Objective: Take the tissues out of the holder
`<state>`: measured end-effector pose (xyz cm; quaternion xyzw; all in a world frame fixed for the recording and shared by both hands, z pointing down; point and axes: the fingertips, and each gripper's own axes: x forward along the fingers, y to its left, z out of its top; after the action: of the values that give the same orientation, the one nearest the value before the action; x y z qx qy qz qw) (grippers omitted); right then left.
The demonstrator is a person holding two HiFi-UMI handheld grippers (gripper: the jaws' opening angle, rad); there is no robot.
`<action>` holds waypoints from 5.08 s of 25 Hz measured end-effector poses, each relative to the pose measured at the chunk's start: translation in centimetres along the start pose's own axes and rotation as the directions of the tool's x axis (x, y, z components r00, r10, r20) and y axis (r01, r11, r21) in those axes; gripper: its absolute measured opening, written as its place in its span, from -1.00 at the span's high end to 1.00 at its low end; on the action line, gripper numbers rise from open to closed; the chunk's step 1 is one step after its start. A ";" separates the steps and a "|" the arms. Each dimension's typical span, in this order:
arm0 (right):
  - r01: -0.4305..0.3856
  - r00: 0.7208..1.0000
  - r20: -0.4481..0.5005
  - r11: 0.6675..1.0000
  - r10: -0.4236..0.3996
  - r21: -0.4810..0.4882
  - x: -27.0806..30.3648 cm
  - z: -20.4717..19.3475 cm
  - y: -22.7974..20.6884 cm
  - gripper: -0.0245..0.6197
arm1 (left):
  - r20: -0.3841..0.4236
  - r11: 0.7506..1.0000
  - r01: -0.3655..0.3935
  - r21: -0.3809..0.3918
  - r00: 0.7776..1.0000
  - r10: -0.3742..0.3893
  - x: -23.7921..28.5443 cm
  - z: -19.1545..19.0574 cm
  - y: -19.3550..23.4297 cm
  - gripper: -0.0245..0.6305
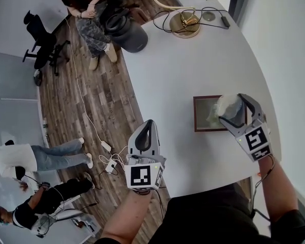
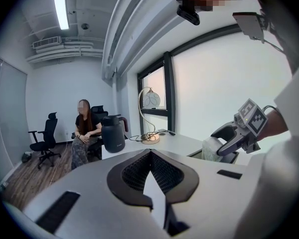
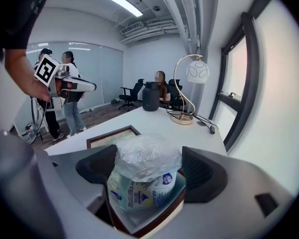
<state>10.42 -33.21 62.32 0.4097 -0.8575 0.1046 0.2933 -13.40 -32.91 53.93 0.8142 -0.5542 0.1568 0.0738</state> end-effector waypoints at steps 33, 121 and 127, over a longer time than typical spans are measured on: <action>0.179 0.970 0.153 0.980 -0.190 0.081 -6.1 1.9 -1.3 0.77 | 0.073 0.999 -0.036 -0.014 0.997 0.037 -4.2 2.3 0.5 0.91; 0.242 0.857 0.447 0.966 -0.255 0.088 -19.4 17.5 -3.3 0.78 | 0.290 0.999 -0.043 0.009 0.956 0.039 -11.2 17.6 2.4 0.91; 0.246 0.857 0.450 0.967 -0.251 0.071 -20.0 18.0 -3.1 0.78 | 0.296 0.999 -0.042 0.012 0.954 0.036 -11.5 18.2 2.4 0.91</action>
<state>15.09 -29.93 35.85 0.5314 -0.8415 -0.0279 0.0930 -16.33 -29.04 32.79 0.8179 -0.5736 0.0397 -0.0206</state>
